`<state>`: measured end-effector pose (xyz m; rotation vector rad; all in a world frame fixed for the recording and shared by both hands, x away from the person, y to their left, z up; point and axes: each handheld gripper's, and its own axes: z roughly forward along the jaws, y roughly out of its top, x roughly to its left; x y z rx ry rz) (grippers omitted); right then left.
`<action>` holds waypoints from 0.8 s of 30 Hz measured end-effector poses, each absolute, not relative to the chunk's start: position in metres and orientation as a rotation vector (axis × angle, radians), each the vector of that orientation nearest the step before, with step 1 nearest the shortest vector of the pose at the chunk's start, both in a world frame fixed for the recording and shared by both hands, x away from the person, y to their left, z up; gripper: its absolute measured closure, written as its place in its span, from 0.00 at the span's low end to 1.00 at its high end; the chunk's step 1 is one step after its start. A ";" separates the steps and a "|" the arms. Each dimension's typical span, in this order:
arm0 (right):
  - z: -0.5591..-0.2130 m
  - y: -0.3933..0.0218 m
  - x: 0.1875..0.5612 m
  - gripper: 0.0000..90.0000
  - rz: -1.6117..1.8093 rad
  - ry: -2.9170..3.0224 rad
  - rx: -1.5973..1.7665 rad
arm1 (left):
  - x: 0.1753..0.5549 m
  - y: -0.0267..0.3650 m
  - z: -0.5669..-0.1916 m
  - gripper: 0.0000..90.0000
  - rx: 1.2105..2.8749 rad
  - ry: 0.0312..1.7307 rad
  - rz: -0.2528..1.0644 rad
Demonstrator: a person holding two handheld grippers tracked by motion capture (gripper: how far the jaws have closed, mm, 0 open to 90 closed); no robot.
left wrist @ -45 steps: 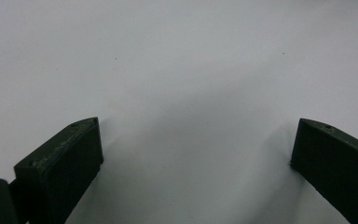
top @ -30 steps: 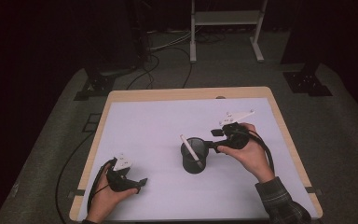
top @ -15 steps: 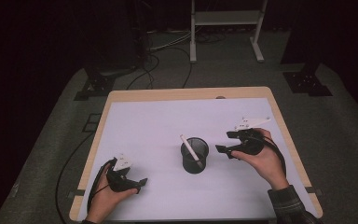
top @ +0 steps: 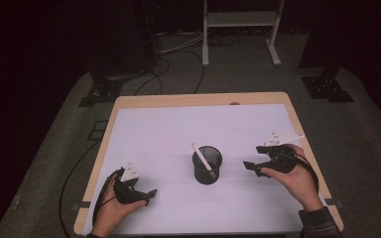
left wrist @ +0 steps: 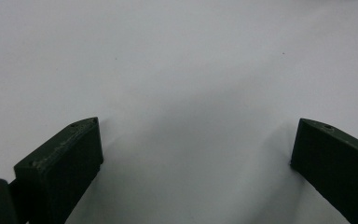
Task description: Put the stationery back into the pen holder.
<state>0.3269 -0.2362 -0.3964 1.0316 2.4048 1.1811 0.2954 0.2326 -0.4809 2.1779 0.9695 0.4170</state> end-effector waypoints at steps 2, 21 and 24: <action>-0.399 -0.241 0.324 0.24 1.176 2.398 1.036 | 0.295 0.233 -0.481 0.01 2.178 0.969 0.417; -0.437 -0.294 0.299 0.23 1.077 2.336 1.171 | 0.296 0.233 -0.481 0.01 2.179 0.966 0.420; -0.442 -0.299 0.298 0.23 1.064 2.330 1.188 | 0.296 0.233 -0.481 0.01 2.179 0.966 0.420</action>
